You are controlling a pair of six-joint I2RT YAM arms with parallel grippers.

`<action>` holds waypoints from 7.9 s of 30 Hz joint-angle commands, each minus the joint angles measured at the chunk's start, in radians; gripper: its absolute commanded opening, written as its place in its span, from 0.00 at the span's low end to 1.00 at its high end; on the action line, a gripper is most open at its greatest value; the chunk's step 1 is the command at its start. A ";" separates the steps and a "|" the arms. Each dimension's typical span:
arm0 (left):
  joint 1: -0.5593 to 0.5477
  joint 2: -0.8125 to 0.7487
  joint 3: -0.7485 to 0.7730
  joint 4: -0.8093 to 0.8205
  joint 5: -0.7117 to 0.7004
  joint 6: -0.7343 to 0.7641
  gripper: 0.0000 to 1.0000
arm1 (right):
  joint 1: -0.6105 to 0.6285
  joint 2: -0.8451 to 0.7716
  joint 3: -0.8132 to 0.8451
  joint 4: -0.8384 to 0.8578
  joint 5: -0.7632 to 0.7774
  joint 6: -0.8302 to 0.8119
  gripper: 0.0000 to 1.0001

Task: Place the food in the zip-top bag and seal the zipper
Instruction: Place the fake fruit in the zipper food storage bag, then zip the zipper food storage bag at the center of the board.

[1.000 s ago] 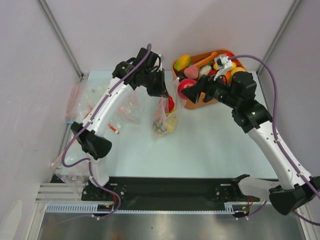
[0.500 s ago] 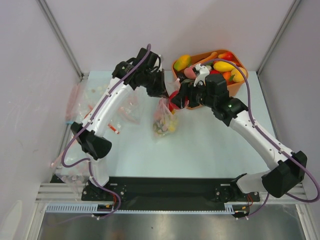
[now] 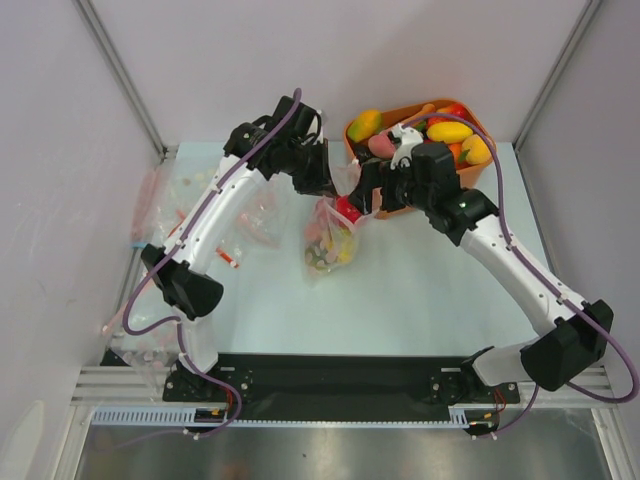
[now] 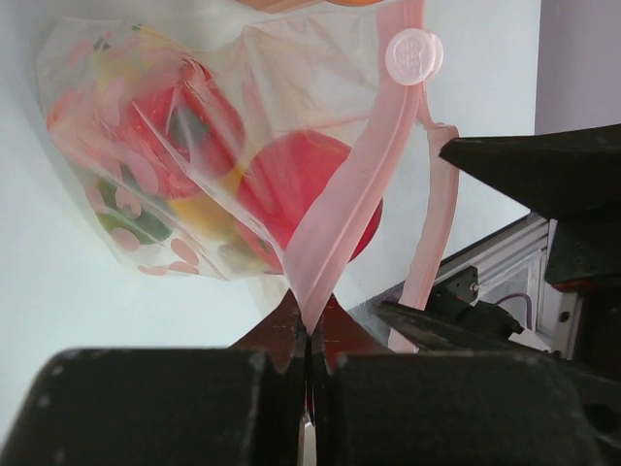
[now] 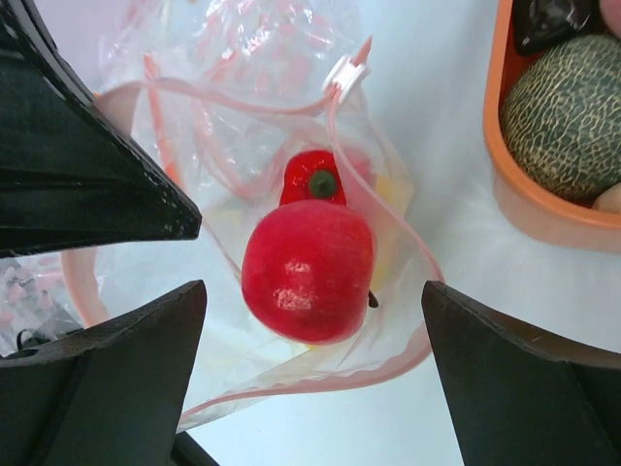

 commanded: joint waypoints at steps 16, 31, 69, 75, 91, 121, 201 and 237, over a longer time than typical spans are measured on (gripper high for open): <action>-0.008 -0.199 -0.174 0.160 0.297 0.096 0.00 | -0.308 -0.141 -0.099 0.213 -0.512 0.059 0.83; -0.045 -0.508 -0.577 0.353 0.587 0.216 0.00 | -0.369 -0.279 -0.476 0.664 -0.842 -0.027 0.90; -0.249 -0.351 -0.246 0.118 0.079 0.490 0.40 | -0.231 -0.337 -0.343 0.530 -0.978 -0.085 0.00; -0.256 -0.313 -0.144 0.228 0.044 0.540 0.56 | -0.245 -0.351 -0.280 0.343 -0.727 0.085 0.00; -0.309 -0.112 0.010 0.417 0.300 0.639 0.61 | -0.188 -0.392 -0.167 -0.031 -0.450 0.065 0.00; -0.344 -0.353 -0.341 0.487 0.085 0.650 0.68 | -0.187 -0.489 -0.378 0.266 -0.617 -0.130 0.73; -0.160 -0.405 -0.484 0.628 0.317 0.645 0.20 | -0.237 -0.141 -0.391 0.789 -1.002 -0.136 0.00; -0.163 -0.466 -0.467 0.642 0.435 0.622 0.00 | -0.199 -0.169 -0.297 0.789 -1.114 -0.130 0.01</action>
